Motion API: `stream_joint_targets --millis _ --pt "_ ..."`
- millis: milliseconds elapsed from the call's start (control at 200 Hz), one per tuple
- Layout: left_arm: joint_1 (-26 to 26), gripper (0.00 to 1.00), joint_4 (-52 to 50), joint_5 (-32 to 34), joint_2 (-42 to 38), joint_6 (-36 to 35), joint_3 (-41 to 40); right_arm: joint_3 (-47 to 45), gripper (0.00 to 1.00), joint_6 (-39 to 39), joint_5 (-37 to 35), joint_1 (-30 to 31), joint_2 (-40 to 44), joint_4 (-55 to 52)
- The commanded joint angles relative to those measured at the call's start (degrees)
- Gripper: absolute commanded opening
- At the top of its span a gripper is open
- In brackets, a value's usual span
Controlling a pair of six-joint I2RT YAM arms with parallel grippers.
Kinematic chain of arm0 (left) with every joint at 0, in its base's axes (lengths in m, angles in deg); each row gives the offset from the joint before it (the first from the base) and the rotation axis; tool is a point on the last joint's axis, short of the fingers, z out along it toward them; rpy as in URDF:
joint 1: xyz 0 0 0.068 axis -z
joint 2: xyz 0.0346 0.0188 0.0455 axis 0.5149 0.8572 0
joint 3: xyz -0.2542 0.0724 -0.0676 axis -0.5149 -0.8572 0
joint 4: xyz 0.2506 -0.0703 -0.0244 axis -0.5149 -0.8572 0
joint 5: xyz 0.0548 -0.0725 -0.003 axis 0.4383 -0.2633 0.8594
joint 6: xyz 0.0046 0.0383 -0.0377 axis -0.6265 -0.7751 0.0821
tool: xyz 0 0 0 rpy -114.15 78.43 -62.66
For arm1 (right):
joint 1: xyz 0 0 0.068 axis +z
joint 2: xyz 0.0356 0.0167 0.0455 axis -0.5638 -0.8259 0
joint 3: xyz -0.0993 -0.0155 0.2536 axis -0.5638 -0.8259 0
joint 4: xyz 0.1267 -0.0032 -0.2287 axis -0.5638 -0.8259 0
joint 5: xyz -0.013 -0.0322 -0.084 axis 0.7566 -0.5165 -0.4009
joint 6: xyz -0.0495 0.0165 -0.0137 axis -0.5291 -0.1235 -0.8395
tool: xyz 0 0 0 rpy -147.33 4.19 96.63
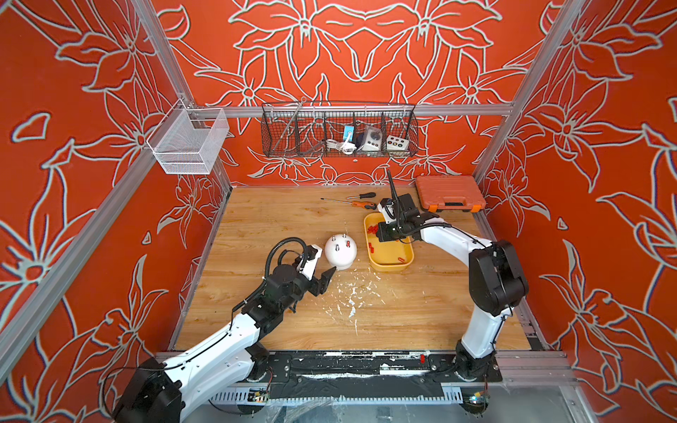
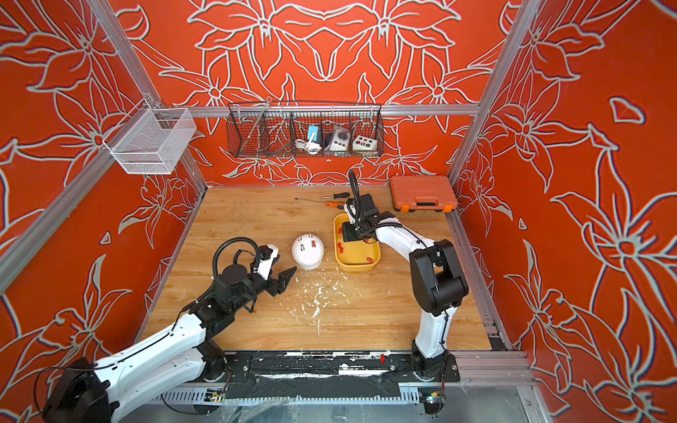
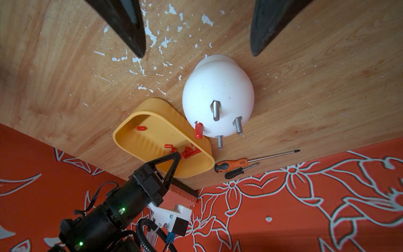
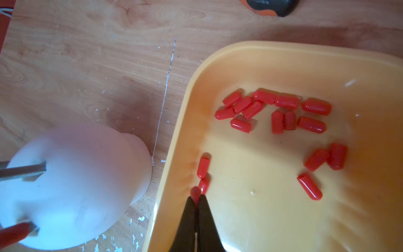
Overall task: Cover the protruding screws with screw protection sleeves
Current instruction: Pick up the screw protection sleeve from the storage box.
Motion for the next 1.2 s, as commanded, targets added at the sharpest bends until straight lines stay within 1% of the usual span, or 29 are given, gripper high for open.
stream_joint_targets --millis 0,85,135,250,300,375,460,545,596,641,716,806,951,1011,1086,1196 --pt "0.1 0.73 0.6 0.3 0.1 0.2 0.3 2.2 0.00 2.4 3.3 -1.2 -2.6 1.5" --pt "0.1 0.73 0.8 0.4 -0.5 0.2 0.0 3.3 0.00 3.0 6.6 -1.8 -3.9 2.2" --pt "0.1 0.73 0.8 0.0 -0.8 0.1 -0.1 2.9 0.00 1.3 8.3 -1.9 -3.5 3.0" --pt "0.1 0.73 0.6 -1.2 -1.0 -0.3 -0.1 -2.2 0.00 -3.7 9.5 -1.9 0.8 6.1" --pt "0.1 0.73 0.9 -2.0 -1.1 -0.5 -0.1 -4.9 0.00 -6.2 11.4 -2.2 3.1 7.9" --pt "0.1 0.72 1.6 -4.7 -1.5 -1.4 -0.4 -8.4 0.00 -10.7 17.1 -2.7 6.0 10.2" --pt "0.1 0.72 2.8 -7.6 -2.3 -2.4 -1.3 -11.9 0.00 -14.7 21.7 -3.6 8.2 12.9" --pt "0.1 0.72 4.3 -9.3 -3.5 -3.5 -2.8 -15.2 0.00 -18.9 28.7 -4.3 10.0 17.6" --pt "0.1 0.72 4.6 -9.8 -4.3 -3.8 -3.3 -16.0 0.00 -22.3 33.4 -4.7 10.4 18.6" --pt "0.1 0.72 4.6 -10.2 -4.9 -4.2 -3.7 -15.8 0.00 -25.3 34.9 -4.8 10.2 17.7" --pt "0.1 0.72 4.6 -9.5 -5.7 -4.3 -4.1 -13.6 0.00 -29.5 36.4 -4.9 9.2 12.9" --pt "0.1 0.72 4.4 -9.3 -6.1 -4.5 -4.2 -11.8 0.00 -32.4 39.7 -5.0 8.5 9.7" --pt "0.1 0.72 4.6 -9.3 -5.6 -4.7 -4.2 -12.3 0.00 -37.7 46.7 -5.0 9.5 7.6" --pt "0.1 0.72 4.7 -9.5 -5.6 -4.7 -4.2 -12.5 0.00 -38.3 48.5 -5.0 9.9 7.6" --pt "0.1 0.72 4.3 -9.7 -6.0 -4.0 -4.0 -12.1 0.00 -39.8 48.5 -4.1 10.4 5.7" --pt "0.1 0.71 4.5 -10.8 -7.2 -3.0 -4.1 -12.2 0.00 -41.6 47.2 0.3 13.9 3.5"
